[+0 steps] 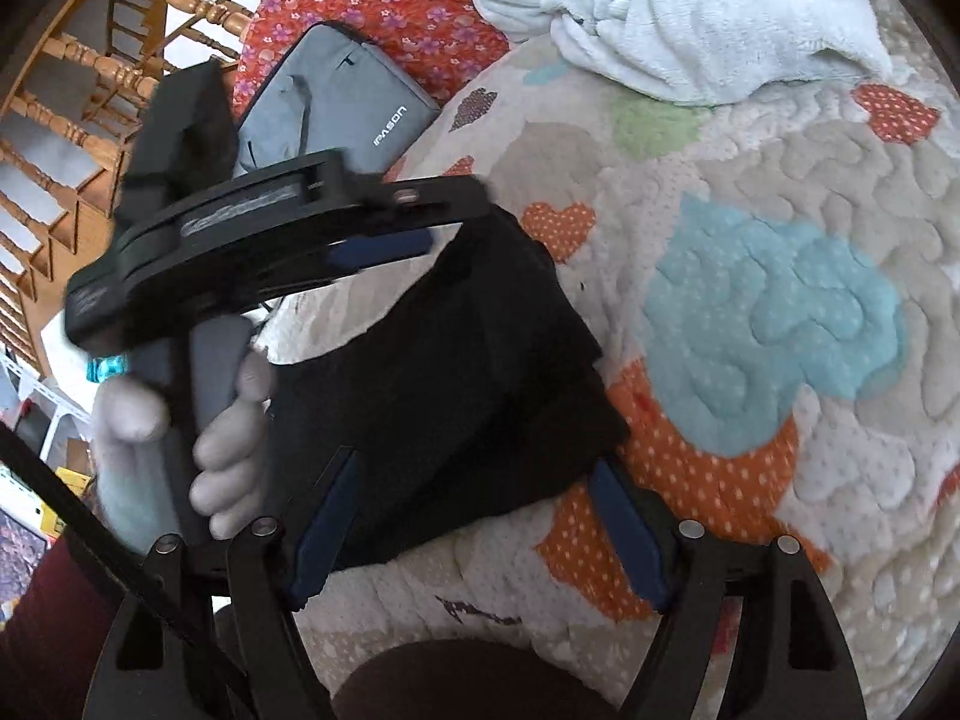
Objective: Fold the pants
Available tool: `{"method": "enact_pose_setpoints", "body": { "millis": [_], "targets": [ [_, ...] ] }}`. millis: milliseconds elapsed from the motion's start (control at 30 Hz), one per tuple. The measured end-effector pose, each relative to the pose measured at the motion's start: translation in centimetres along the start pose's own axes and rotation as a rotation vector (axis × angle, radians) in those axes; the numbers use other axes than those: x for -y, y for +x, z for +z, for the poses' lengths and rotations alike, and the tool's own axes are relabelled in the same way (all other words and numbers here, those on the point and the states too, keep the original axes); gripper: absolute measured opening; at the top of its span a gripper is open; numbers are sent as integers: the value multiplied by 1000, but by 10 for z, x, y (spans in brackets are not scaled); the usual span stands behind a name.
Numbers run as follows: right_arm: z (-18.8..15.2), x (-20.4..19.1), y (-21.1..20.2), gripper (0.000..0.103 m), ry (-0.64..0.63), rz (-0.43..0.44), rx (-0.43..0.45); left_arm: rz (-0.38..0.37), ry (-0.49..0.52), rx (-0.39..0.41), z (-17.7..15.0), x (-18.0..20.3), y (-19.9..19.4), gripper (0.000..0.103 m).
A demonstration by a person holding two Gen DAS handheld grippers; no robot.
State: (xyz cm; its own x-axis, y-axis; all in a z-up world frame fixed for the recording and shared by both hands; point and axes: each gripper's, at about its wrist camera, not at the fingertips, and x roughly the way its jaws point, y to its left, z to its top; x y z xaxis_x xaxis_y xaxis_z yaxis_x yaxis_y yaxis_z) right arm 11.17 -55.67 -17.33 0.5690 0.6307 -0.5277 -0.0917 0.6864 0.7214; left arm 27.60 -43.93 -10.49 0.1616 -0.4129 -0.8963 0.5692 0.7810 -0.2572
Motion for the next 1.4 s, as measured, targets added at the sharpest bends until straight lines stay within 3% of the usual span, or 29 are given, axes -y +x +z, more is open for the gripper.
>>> {"method": "enact_pose_setpoints", "body": {
  "millis": [133, 200, 267, 300, 367, 433, 467, 700, 1000, 1233, 1400],
  "targets": [
    [5, -4, 6, 82, -14, 16, 9, 34, 107, -100, 5, 5, 30, 65],
    [6, -6, 11, 81, -25, 28, 15, 41, 149, -106, 4, 10, 34, 71],
    [9, -9, 19, 71, -38, 27, -2, 51, 177, -107, 2, 18, 36, 72],
    [10, -9, 24, 68, -41, 17, -12, 63, 187, -106, 0, 21, 37, 68],
    [13, -9, 27, 49, -43, 6, -15, 65, 223, -89, -4, 27, 31, 33],
    [17, -4, 30, 28, -21, 9, -19, 29, 208, -75, -7, 26, 21, 23],
    [18, -1, 31, 23, -3, 16, -22, 23, 202, -62, -8, 25, 16, 19],
    [20, -15, 27, 19, -28, 10, -1, 18, 161, 40, -23, 16, -24, 17],
    [19, -73, 31, 19, -144, 22, -6, -73, -15, 191, -51, -39, -81, 15],
    [5, -138, 63, 19, -280, 55, -79, -128, -222, 297, -109, -108, -125, 15],
    [-12, -178, 104, 19, -384, 51, -168, -150, -356, 338, -150, -152, -136, 15]
  ]
}}
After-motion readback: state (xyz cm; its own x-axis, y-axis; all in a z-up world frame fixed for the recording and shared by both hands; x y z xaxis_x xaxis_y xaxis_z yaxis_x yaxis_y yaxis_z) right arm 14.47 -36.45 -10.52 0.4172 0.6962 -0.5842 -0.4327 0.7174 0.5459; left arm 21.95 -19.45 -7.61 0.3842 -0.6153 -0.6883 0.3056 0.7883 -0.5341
